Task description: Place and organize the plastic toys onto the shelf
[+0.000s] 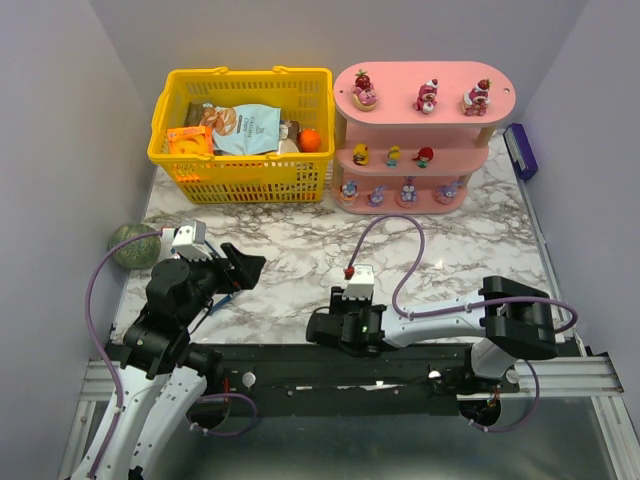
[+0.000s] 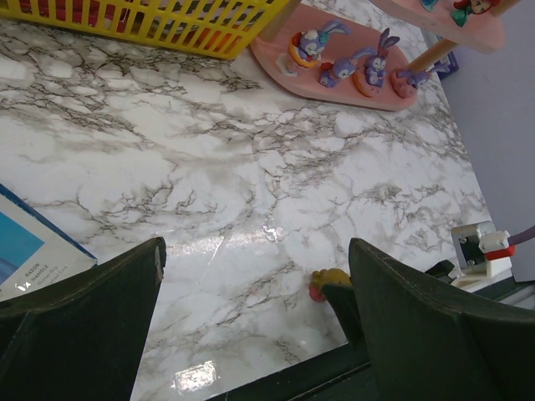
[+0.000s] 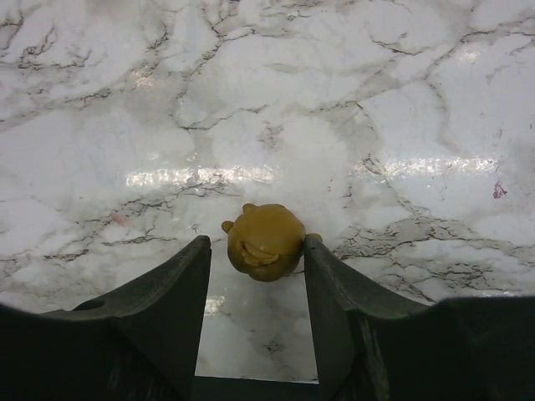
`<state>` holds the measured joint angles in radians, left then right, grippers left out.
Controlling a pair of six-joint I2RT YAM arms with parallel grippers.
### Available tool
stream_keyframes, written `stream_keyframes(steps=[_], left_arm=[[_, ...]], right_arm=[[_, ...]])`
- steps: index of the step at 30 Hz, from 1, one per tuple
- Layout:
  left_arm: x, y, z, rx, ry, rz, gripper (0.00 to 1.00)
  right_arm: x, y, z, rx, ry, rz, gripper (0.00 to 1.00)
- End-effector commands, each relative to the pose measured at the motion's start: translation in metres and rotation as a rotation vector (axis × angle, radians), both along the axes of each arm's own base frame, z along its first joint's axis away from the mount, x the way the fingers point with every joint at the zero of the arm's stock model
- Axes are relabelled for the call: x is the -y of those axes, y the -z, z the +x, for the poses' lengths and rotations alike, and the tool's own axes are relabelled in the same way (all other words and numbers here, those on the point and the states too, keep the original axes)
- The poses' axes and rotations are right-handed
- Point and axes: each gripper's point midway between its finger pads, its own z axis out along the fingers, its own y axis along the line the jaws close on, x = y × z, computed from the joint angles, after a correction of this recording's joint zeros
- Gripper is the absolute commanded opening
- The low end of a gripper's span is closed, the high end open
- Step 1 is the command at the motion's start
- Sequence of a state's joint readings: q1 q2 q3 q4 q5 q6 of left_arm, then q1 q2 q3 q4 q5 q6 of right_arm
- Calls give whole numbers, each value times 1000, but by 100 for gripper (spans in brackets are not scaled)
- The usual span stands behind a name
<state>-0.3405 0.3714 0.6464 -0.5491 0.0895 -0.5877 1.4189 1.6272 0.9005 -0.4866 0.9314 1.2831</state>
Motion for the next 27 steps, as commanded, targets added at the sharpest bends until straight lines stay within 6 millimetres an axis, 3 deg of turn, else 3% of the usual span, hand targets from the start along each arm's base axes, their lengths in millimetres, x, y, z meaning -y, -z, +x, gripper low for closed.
stream_keyframes(steps=[1,15,25,27], left_arm=[[-2,1,0,3,-7,3,99],[-2,0,0,5,-6,2,99],[-2,1,0,4,-5,3,99],[-1,0,0,5,-4,2,99]], right_arm=[[-7,-7,9,64,44,36,55],[-5,4,12,69,79,25,50],[8,-3,20,89,117,46,25],[11,-4,23,96,122,39,25]])
